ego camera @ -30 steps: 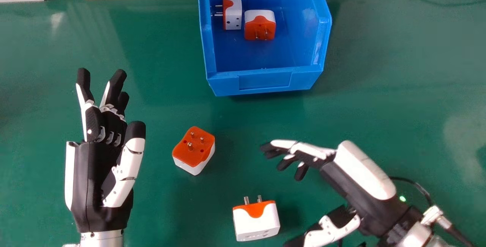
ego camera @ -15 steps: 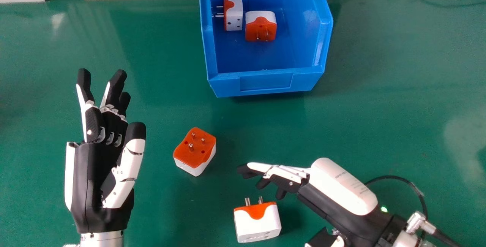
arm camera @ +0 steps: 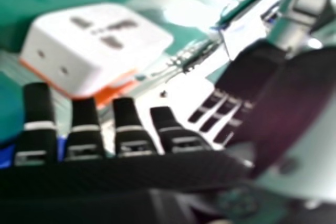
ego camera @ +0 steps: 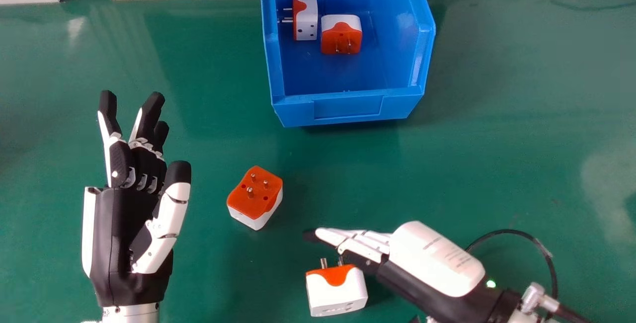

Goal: Pick all objects and put in blue box

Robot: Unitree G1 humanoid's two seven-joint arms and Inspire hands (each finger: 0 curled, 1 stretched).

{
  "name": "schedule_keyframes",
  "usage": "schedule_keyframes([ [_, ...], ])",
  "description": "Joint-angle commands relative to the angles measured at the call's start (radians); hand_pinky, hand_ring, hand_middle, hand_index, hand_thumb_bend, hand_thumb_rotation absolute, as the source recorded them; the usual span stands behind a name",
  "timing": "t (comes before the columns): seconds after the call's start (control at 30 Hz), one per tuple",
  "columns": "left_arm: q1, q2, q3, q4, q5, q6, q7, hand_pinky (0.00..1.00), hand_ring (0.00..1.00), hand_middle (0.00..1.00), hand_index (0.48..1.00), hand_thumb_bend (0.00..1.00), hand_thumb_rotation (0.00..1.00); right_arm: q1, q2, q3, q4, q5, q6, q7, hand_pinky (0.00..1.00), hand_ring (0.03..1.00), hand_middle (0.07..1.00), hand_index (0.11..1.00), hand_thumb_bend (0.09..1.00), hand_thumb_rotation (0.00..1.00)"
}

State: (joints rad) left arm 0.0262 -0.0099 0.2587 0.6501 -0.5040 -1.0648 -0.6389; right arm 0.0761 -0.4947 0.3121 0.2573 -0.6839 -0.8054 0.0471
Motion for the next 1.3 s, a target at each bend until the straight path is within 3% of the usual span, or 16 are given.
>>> schedule_keyframes([
  [0.0,0.006,0.011,-0.004,-0.026,-0.001,0.001,-0.009,1.00,0.99,0.95,0.904,0.34,0.35,-0.019,-0.015,0.001,-0.014,-0.015,0.002,-0.025,0.75,0.858,0.903,0.927,1.000,0.51],
  [0.23,0.004,0.013,-0.001,-0.026,-0.010,0.006,-0.024,1.00,1.00,0.95,0.902,0.33,0.35,-0.067,-0.026,0.016,0.026,-0.098,0.007,-0.089,0.76,0.850,0.899,0.923,1.000,0.57],
  [0.37,0.010,0.013,-0.005,-0.037,-0.005,0.008,-0.023,1.00,1.00,0.95,0.901,0.33,0.34,-0.104,0.010,0.054,0.118,-0.166,0.038,-0.182,0.76,0.838,0.886,0.912,1.000,0.58],
  [0.63,0.021,0.025,0.002,-0.055,-0.016,0.035,-0.033,1.00,1.00,0.95,0.898,0.33,0.33,-0.174,0.022,0.096,0.225,-0.165,0.063,-0.263,0.74,0.809,0.856,0.882,1.000,0.50],
  [0.83,0.018,0.020,0.001,-0.056,0.000,0.034,-0.024,1.00,1.00,0.95,0.890,0.34,0.34,-0.224,0.036,0.126,0.312,-0.193,0.065,-0.349,0.71,0.800,0.847,0.881,1.000,0.48],
  [1.1,0.016,0.031,0.005,-0.056,-0.005,0.038,-0.024,1.00,1.00,0.95,0.885,0.34,0.34,-0.280,0.065,0.190,0.414,-0.193,0.073,-0.407,0.70,0.792,0.842,0.882,1.000,0.48],
  [1.27,0.025,0.021,-0.004,-0.075,0.008,0.039,-0.010,1.00,1.00,0.94,0.880,0.34,0.33,-0.293,0.097,0.210,0.461,-0.172,0.075,-0.418,0.69,0.786,0.839,0.879,1.000,0.48],
])
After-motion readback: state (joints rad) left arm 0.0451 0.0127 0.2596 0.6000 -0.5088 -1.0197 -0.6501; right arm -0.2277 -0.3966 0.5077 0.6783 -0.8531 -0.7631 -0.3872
